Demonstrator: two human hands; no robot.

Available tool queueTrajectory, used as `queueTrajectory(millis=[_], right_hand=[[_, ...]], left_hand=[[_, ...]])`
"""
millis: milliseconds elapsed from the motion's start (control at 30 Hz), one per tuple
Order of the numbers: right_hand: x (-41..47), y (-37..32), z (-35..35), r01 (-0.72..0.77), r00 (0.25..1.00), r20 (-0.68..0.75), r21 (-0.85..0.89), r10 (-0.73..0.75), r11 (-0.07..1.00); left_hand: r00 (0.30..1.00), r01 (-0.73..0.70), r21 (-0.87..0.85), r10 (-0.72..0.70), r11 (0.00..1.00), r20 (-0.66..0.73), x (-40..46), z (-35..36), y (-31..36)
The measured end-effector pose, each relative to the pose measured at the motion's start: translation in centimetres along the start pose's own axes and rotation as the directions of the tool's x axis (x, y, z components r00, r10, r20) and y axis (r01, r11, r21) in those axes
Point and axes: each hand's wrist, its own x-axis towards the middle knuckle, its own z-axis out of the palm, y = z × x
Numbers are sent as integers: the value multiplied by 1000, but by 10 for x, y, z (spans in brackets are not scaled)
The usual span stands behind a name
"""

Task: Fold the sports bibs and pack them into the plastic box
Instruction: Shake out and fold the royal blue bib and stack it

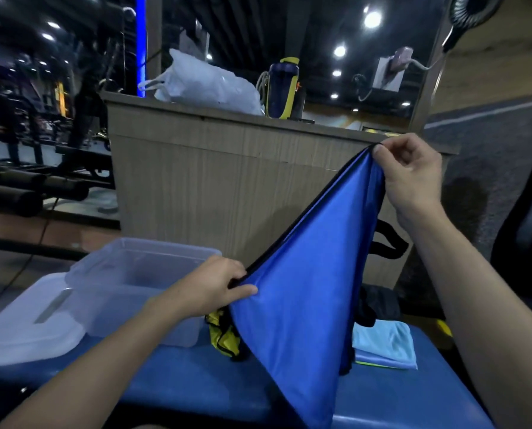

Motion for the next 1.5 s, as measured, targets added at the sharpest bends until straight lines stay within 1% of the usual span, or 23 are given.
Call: queueTrajectory(millis=[100, 233, 300, 333, 367, 433, 500, 533, 567, 600, 633, 667, 700, 733, 767, 833, 900, 1000, 1133, 1267, 1367, 1433, 1500], right_hand=[[1, 9, -10, -49, 996, -67, 44, 52, 998], [-6, 27, -27, -149, 980, -121, 89, 159, 985], [-11, 34, -35, -180, 969, -146, 145, 201, 973], [-12, 37, -39, -209, 958, -159, 183, 239, 961], [-13, 39, -43, -242, 944, -169, 226, 282, 944], [-13, 40, -51, -299, 919, -154, 331, 364, 895], [-12, 40, -60, -352, 903, -62, 458, 424, 816], [-13, 38, -64, -377, 896, -8, 519, 445, 767], [-12, 38, -68, -394, 890, 36, 563, 454, 727], [-12, 36, -70, -407, 884, 62, 590, 464, 697], [-10, 39, -72, -411, 881, 68, 602, 469, 684], [-10, 40, -72, -418, 874, 63, 606, 482, 677], [-9, 42, -71, -420, 868, 46, 599, 494, 682], [-10, 42, -69, -426, 863, 24, 573, 505, 701], [-10, 47, -68, -422, 868, 3, 531, 496, 735], [-12, 52, -66, -418, 882, -6, 457, 472, 785], [-14, 59, -65, -412, 895, 25, 431, 446, 803], [-16, 67, -69, -441, 889, 98, 444, 447, 780], [-15, 84, -77, -512, 858, 246, 481, 451, 711], [-20, 90, -75, -529, 848, 273, 445, 453, 722], [-23, 95, -71, -496, 867, 276, 407, 414, 767], [-23, 98, -70, -477, 877, 265, 385, 400, 790], [-25, 100, -69, -459, 885, 254, 339, 390, 821]], left_hand=[[996, 87, 17, -87, 996, 9, -12, -7, -24], [991, 70, -20, -72, 997, -109, -23, -39, -42], [972, 78, -107, -99, 991, -213, -22, -64, -35], [958, 93, -215, -146, 972, -246, -21, -76, -29], [948, 105, -342, -198, 934, -250, -18, -89, -21], [943, 41, -580, -223, 813, -246, -16, -117, 0], [960, -95, -754, -141, 650, -243, -18, -145, 22], [970, -141, -801, -80, 582, -229, -20, -158, 33], [975, -160, -812, -40, 561, -220, -21, -171, 43], [973, -158, -779, -39, 607, -227, -20, -180, 47], [969, -123, -688, -65, 715, -240, -15, -187, 46], [957, -59, -526, -103, 848, -272, -8, -190, 41], [935, 39, -328, -150, 944, -321, 0, -190, 33], [910, 137, -146, -182, 980, -372, 7, -188, 24], [890, 210, -13, -197, 978, -411, 12, -184, 16], [857, 263, 96, -187, 960, -479, 19, -173, 4], [826, 271, 113, -170, 956, -537, 23, -166, -3], [792, 290, 68, -200, 955, -576, 29, -157, -8], [770, 312, -107, -317, 944, -554, 32, -148, -17], [772, 282, -234, -365, 930, -520, 34, -141, -23], [797, 311, -113, -323, 944, -510, 32, -137, -26], [809, 290, -36, -265, 956, -524, 30, -136, -24], [825, 278, -49, -265, 959, -499, 29, -136, -22]])
